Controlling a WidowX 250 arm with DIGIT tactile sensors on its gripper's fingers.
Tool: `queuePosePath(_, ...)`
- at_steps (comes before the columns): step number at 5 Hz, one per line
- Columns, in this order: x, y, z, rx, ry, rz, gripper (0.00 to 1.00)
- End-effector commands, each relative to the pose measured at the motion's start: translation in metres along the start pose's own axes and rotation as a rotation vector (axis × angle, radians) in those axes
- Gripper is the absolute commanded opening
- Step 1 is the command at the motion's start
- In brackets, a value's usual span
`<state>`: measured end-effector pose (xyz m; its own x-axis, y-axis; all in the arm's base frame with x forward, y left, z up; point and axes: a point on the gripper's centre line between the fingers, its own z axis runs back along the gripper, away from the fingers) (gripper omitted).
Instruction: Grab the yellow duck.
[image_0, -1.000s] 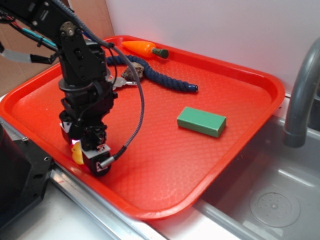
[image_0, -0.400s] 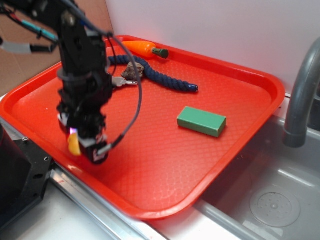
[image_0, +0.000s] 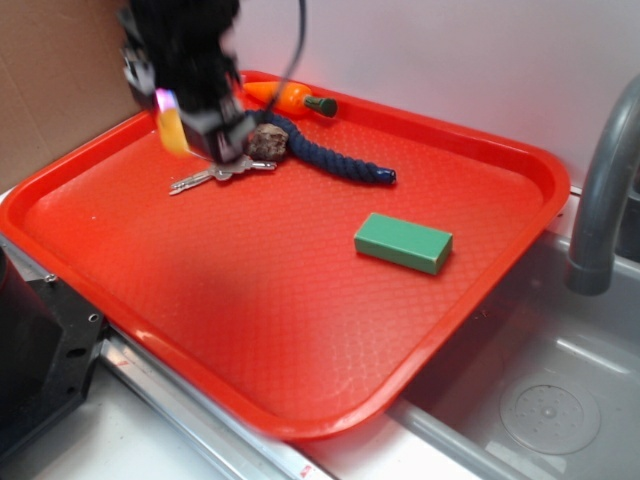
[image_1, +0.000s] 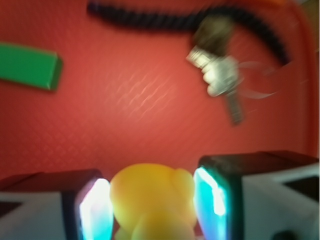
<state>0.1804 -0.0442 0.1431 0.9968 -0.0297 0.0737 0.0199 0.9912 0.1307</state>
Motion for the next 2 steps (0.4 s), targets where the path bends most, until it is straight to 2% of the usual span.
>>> queuePosePath(1,0.0095,0.0252,0.0776,-0.074,-0.044,0.074,0.0)
queuePosePath(2,0.0115,0.0278,0.0741,-0.073,-0.026,0.069,0.0)
